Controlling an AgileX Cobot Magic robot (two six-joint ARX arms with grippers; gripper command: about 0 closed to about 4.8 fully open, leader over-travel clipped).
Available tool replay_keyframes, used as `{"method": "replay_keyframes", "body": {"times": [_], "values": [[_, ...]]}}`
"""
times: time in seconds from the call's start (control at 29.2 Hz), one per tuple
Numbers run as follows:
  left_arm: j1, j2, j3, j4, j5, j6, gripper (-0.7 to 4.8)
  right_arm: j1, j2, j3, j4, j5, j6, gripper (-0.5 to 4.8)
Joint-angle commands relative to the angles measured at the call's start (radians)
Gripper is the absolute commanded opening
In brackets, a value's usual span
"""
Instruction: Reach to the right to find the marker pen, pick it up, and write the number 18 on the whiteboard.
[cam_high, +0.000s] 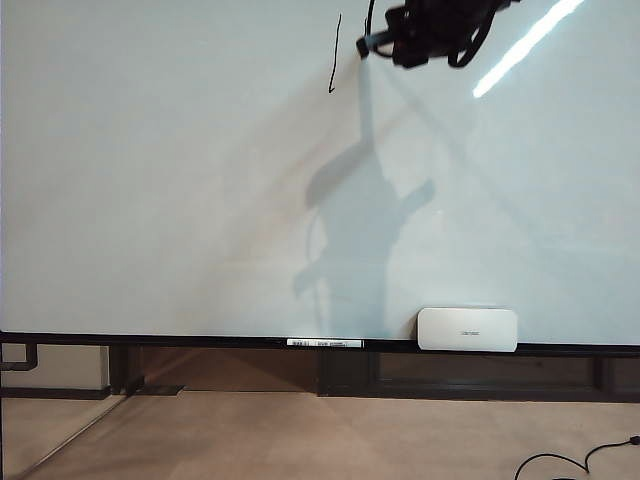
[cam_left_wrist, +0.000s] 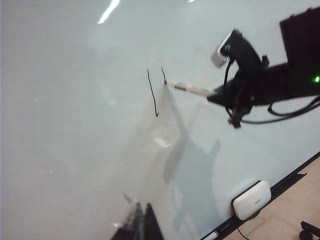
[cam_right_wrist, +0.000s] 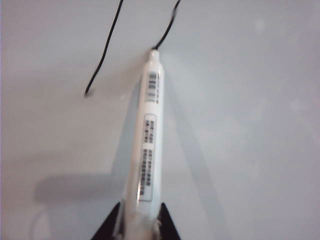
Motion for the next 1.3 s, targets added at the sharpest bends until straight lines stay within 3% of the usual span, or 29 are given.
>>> {"method": "replay_keyframes", "body": {"times": [0.03,0.27,0.65,1.3], "values": [[-0.002,-0.001,0.003,0.005,0.004,0.001,-0.05,-0.001,0.029,0.003,-0.041,0.013,0.008,-0.03],[-0.001,-0.001,0.003,0.005,0.004,0.008,-0.05,-0.002,0.068,0.001,-0.086,0.028,0.035,-0.03],[-0.001,-0.001,0.003,0.005,0.002,0.007,-0.05,0.015,-0.079,0.002,0.012,0.021,0.025,-0.03],[-0.001,-0.001,0.003,0.005,0.002,0.008,-0.05,-0.004,-0.027,0.045,0.017,-0.021,0.002,-0.03]]}}
